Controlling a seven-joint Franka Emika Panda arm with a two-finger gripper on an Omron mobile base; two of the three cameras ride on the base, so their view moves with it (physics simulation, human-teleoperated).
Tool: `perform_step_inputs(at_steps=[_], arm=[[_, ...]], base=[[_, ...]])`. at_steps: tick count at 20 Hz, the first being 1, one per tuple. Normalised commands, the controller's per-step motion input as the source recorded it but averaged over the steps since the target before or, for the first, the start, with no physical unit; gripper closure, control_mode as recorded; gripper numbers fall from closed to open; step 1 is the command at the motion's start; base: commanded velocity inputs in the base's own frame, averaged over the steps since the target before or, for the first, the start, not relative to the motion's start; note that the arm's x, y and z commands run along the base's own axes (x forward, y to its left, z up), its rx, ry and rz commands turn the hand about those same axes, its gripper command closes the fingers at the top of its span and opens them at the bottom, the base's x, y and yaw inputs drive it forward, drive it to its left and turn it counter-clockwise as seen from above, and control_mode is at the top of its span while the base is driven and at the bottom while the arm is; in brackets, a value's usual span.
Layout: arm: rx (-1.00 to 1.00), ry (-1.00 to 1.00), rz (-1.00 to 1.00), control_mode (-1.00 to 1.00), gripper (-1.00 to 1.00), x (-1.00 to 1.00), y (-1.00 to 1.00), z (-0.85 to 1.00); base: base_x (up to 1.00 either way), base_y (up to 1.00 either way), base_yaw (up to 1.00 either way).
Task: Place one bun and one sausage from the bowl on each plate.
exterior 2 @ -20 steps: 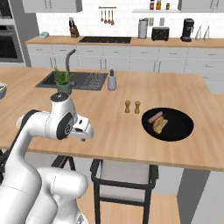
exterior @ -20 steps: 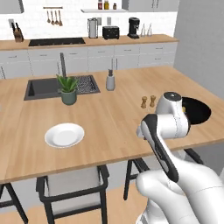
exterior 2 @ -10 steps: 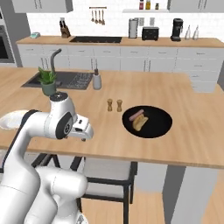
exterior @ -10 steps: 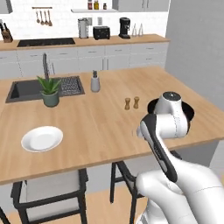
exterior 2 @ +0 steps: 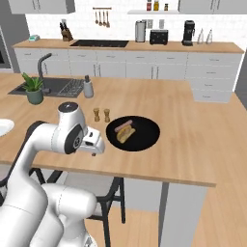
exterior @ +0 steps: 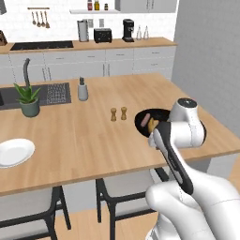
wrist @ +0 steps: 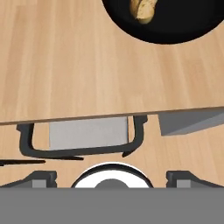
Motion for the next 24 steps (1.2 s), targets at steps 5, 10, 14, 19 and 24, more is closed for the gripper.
perform_step_inputs(at_steps=[5,10,14,19,24], arm=[[0.0,0.0,0.0,1.0,-1.0,0.0,0.0,0.0],[0.01,-0.04,0.0,-1.0,-1.0,0.74,-0.13,0.53],[0.08,-0.15,0.0,-1.0,-1.0,1.0,-0.11,0.65],[0.17,-0.03,0.0,-1.0,-1.0,1.0,-0.49,0.32],[0.02,0.01,-0.01,-1.0,-1.0,1.0,-0.45,-0.33]], base=[[0.06,0.01,0.0],[0.0,0.0,0.0],[0.0,0.0,0.0],[0.0,0.0,0.0],[0.0,0.0,0.0]])
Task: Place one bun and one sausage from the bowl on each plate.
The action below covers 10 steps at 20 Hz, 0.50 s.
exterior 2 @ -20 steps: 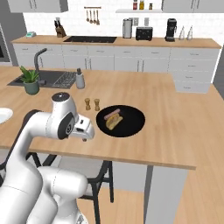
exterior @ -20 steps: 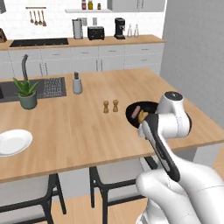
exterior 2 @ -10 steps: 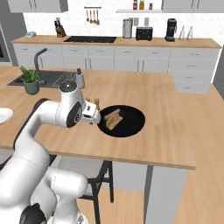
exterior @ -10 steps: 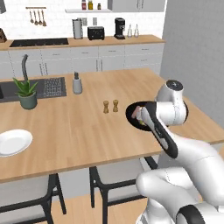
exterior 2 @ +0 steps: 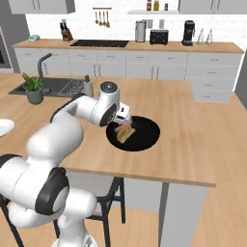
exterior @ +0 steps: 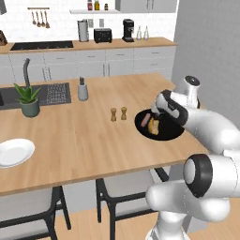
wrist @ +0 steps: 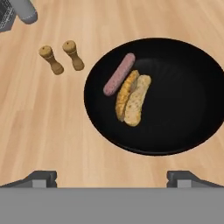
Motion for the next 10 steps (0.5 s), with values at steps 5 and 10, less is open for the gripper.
perform_step_inputs(at_steps=[5,10], arm=[[-0.03,0.3,-0.08,-1.0,-1.0,1.0,-0.01,-0.61],[-0.06,0.34,-0.11,-1.0,-1.0,0.87,0.0,-0.7]], base=[[0.0,0.0,0.0],[0.0,0.0,0.0]])
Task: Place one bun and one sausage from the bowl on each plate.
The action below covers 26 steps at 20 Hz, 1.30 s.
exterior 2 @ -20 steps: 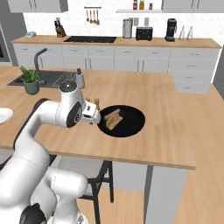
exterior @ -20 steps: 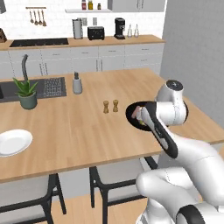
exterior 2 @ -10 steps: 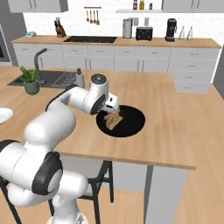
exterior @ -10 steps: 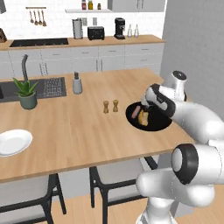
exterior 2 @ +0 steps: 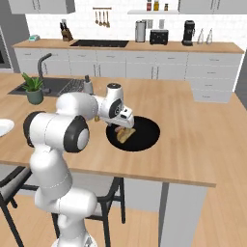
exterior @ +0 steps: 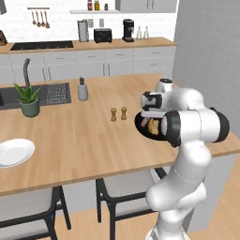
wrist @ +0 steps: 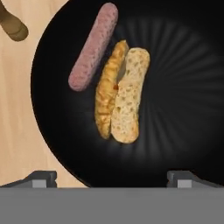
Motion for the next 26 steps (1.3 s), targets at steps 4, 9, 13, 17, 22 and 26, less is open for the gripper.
perform_step_inputs(at_steps=[4,9,13,17,22,26], arm=[[0.01,0.11,-0.01,-1.0,-1.0,0.59,-0.24,-0.54],[0.0,0.04,0.0,-1.0,-1.0,0.57,-0.15,-0.54],[0.0,0.02,0.0,-1.0,-1.0,0.34,0.05,-0.48],[-0.02,0.09,0.0,-1.0,-1.0,0.21,0.02,-0.46],[0.0,0.06,0.0,-1.0,-1.0,0.02,0.0,-0.46],[0.0,0.01,-0.01,-1.0,1.0,-0.16,0.0,-0.41]], base=[[0.0,0.0,0.0],[0.0,0.0,0.0],[0.0,0.0,0.0],[0.0,0.0,0.0],[0.0,0.0,0.0],[0.0,0.0,0.0]])
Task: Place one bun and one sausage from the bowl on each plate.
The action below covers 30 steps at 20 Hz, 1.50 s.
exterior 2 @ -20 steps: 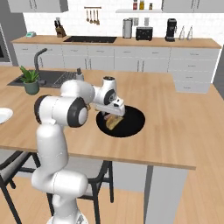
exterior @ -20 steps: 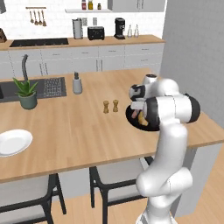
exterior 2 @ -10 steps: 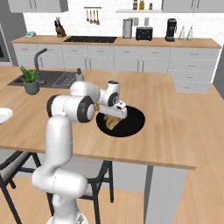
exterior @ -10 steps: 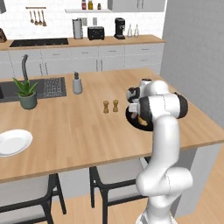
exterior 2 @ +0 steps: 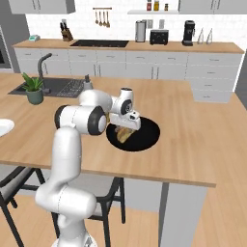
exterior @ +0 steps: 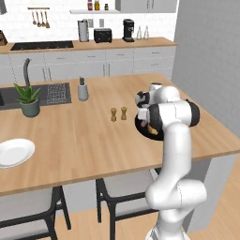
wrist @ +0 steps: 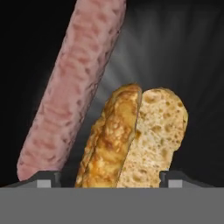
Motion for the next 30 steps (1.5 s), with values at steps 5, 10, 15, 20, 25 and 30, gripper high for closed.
perform_step_inputs(at_steps=[5,10,15,20,25,30], arm=[[0.0,-0.05,-0.05,-1.0,1.0,-0.35,-0.06,-0.05],[0.0,0.0,-0.1,-1.0,1.0,-0.25,0.0,0.15],[-0.04,-0.08,0.0,-1.0,1.0,-0.14,0.14,0.87],[-0.16,-0.08,0.1,-1.0,1.0,-0.63,0.78,0.99],[0.0,-0.07,0.14,-1.0,1.0,-1.0,0.4,0.56],[0.09,-0.17,0.18,-1.0,1.0,-1.0,0.0,-0.08]], base=[[0.0,0.0,0.0],[0.0,0.0,0.0],[0.0,0.0,0.0],[0.0,0.0,0.0],[0.0,0.0,0.0],[0.0,0.0,0.0]])
